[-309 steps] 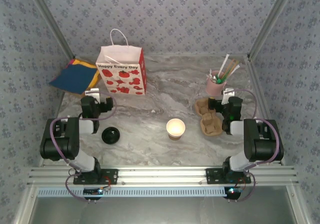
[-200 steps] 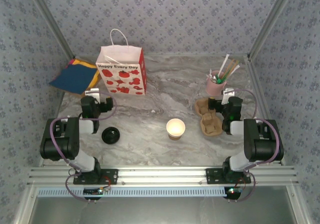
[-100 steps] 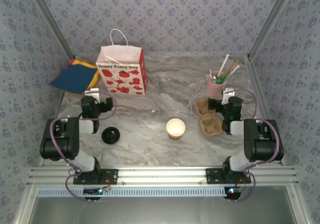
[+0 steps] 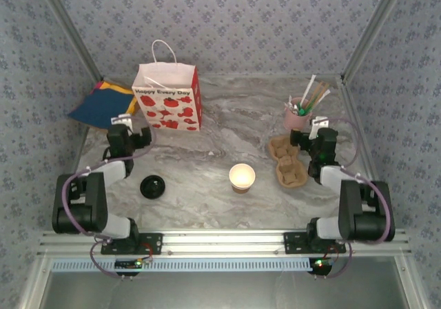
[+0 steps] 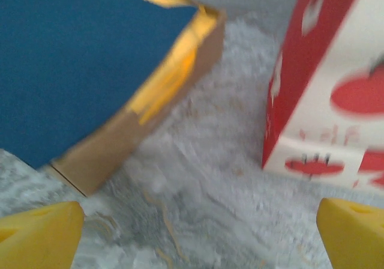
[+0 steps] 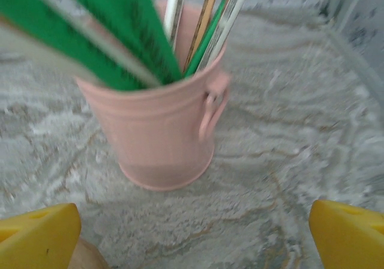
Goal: Pack the takeout coffee
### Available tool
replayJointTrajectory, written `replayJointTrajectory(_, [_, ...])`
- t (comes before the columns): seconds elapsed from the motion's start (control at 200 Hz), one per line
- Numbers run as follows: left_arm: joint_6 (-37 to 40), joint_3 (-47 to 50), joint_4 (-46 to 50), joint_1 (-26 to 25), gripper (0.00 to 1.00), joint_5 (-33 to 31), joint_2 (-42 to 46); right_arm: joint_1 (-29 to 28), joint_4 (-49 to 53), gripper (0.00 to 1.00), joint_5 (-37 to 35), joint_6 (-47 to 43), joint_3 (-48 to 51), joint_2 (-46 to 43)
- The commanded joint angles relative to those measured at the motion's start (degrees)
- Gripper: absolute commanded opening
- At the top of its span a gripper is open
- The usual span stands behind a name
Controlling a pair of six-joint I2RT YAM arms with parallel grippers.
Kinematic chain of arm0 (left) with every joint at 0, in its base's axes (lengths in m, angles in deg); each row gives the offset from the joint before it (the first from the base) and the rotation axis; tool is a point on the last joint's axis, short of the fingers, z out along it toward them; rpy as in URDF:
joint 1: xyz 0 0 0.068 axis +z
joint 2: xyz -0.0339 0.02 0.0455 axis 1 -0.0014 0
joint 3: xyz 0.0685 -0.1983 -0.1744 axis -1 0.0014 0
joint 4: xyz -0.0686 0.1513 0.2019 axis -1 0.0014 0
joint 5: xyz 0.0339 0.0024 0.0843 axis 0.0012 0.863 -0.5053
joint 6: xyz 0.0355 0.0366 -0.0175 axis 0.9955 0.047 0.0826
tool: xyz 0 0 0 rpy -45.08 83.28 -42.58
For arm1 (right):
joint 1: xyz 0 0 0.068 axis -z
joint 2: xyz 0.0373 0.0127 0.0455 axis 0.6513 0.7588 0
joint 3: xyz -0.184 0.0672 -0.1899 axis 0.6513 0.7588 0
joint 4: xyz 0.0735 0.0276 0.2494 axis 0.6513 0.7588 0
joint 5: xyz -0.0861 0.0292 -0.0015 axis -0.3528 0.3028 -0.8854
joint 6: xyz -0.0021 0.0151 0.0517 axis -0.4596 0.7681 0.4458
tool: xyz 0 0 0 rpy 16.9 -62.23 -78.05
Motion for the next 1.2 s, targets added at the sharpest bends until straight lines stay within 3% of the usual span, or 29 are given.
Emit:
replayJointTrajectory(0.0, [-8.1, -3.7, 14.4, 0.3, 1.0, -4.6, 6.5, 0.4, 9.7, 1.0, -5.7, 7.7, -0.2, -7.9])
replayJointTrajectory(0.165, [-20.5, -10.7, 33.9, 0.5, 1.0, -4.7, 13.8, 3.3, 24.5, 1.0, -4.0, 17.1, -4.0, -18.2])
replayJointTrajectory(0.245, [-27.7, -15.9, 45.4, 1.2, 1.0, -3.9, 16.1, 4.6, 34.9, 1.0, -6.4, 27.3, -7.3, -22.0])
replayJointTrajectory(0.445, [-33.4, -20.9, 53.4, 0.1, 1.0, 6.9, 17.3, 5.3, 47.3, 1.0, 1.6, 30.3, -15.6, -22.8])
replayJointTrajectory(0.52, [-34.2, -21.7, 55.0, -4.6, 1.0, 6.5, 17.4, 3.8, 52.1, 1.0, 2.4, 29.8, -18.9, -21.7])
replayJointTrajectory(0.624, [-34.5, -23.2, 57.9, -13.9, 1.0, 1.2, 17.0, -0.4, 57.6, 1.0, 1.3, 28.2, -23.1, -19.9])
replayJointTrajectory(0.789, [-34.2, -28.9, 64.0, -26.4, 1.0, -3.3, 12.6, -10.1, 67.1, 0.96, -2.4, 24.5, -30.7, -15.5])
replayJointTrajectory(0.949, [-33.6, -34.0, 67.1, -38.0, 1.0, -5.4, 7.6, -19.4, 78.3, 0.84, -4.9, 20.0, -40.4, -8.3])
replayJointTrajectory(1.059, [-34.2, -37.6, 69.8, -45.5, 1.0, -9.5, 3.9, -24.3, 83.8, 0.68, -2.2, 19.3, -46.1, -3.3])
replayJointTrajectory(1.194, [-34.1, -39.4, 72.5, -48.2, 1.0, -6.6, 1.6, -30.9, 88.2, 0.52, -0.4, 21.3, -49.1, 1.2])
